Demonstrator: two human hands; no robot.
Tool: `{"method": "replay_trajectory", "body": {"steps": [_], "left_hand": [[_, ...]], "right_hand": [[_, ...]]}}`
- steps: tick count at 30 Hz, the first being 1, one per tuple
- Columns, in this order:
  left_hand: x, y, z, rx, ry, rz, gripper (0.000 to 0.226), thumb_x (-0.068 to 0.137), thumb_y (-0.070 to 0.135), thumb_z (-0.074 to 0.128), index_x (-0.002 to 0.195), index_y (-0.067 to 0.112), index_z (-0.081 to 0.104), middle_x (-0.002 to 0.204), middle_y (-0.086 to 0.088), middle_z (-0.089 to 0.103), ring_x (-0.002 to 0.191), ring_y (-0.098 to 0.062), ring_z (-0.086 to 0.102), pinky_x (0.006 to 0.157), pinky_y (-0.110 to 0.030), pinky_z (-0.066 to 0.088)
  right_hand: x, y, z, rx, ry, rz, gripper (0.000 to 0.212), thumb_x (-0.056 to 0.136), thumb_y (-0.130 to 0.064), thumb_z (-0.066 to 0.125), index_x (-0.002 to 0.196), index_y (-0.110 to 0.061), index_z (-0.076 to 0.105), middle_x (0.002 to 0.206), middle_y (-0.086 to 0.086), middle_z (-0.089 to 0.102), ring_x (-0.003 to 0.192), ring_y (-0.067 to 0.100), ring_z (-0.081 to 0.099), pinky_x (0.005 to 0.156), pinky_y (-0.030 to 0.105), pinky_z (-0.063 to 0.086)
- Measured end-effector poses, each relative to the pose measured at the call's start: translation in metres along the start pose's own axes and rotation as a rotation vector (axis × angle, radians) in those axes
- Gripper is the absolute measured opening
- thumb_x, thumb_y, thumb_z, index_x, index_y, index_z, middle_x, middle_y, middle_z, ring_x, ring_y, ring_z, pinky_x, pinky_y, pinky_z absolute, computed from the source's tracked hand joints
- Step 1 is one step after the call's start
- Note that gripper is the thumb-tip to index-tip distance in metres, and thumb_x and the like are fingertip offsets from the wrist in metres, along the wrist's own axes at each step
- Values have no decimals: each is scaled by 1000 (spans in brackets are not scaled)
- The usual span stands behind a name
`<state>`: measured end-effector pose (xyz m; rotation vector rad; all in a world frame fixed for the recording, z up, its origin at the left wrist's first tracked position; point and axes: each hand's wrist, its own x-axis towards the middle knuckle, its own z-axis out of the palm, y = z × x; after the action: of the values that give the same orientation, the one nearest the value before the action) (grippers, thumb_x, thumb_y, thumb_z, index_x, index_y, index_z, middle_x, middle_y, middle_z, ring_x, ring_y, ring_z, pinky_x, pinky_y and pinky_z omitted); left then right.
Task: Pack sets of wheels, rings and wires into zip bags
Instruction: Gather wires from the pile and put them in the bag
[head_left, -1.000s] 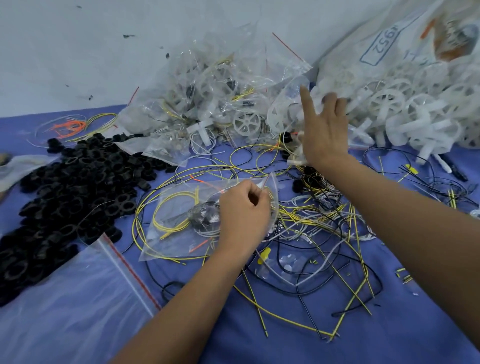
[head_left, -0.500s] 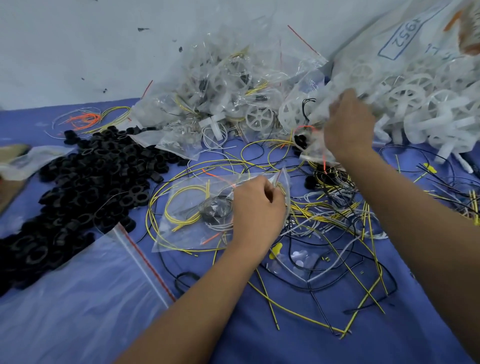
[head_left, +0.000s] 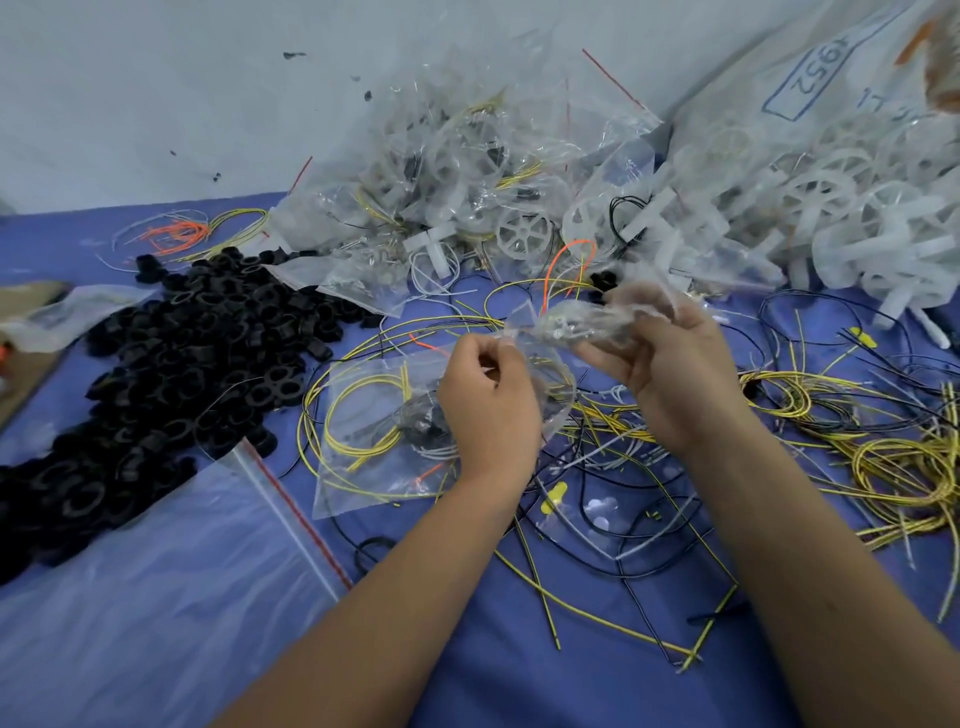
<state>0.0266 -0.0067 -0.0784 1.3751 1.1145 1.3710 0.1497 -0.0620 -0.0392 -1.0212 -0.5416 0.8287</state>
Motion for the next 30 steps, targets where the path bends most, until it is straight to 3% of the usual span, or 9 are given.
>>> {"method": "replay_trajectory", "body": {"steps": [4,8,11,14,16,19,22,27,30], "left_hand": [[-1,3,-2,19,18,47,28,101,15,57,74,17,50,67,7,53,61,-4,47,60,-15,36],[-1,8,-3,40,102,181,25,101,17,58,77,14,50,79,-2,55,75,-19,50,70,-25,38],[-4,11,-2,63,92,291,22,100,15,58,79,11,53,83,-3,54,77,-21,50,72,-33,43],[-6,15,-3,128,68,410,19,99,13,57,80,12,53,84,1,53,83,-24,49,75,-42,43],[-9,20,-4,150,60,479,18,99,17,56,82,14,54,86,4,54,86,-24,48,78,-41,42],[-16,31,-2,129,20,577,16,100,21,55,85,19,54,88,5,55,90,-22,49,81,-34,40],[-22,34,1,120,-26,620,15,98,14,59,83,16,55,90,4,55,91,-21,49,83,-30,38],[-30,34,3,106,-77,660,15,96,14,59,82,9,58,90,-2,56,91,-23,48,81,-33,38],[-32,37,4,116,-96,744,13,94,12,60,83,7,59,92,-3,56,90,-24,48,81,-35,38]], "right_hand": [[-6,1,3,-267,-177,-135,44,99,9,39,83,-12,73,93,13,72,94,30,74,72,32,63],[-4,2,-2,-680,-172,-302,33,94,5,49,88,-11,77,92,34,65,84,50,64,72,45,63],[-5,5,-2,-912,-264,-362,19,86,-1,70,92,-17,79,81,12,73,74,27,68,71,42,59],[-12,5,5,-842,-408,-275,31,76,4,80,99,-16,76,89,-2,78,86,13,74,74,23,56],[-15,5,8,-781,-443,-250,33,75,9,76,88,-22,74,77,-5,76,72,5,70,66,16,51],[-16,7,10,-741,-449,-220,28,85,6,71,61,-9,65,54,4,59,54,9,49,51,31,38],[-19,7,15,-688,-481,-210,15,93,2,63,77,2,65,63,21,50,64,18,40,53,45,33],[-23,16,21,-684,-362,-313,26,93,4,51,71,-10,52,67,-5,44,60,4,38,56,28,39],[-28,13,22,-475,-493,-235,25,90,5,44,78,-16,50,66,-18,52,59,-6,47,55,9,40]]}}
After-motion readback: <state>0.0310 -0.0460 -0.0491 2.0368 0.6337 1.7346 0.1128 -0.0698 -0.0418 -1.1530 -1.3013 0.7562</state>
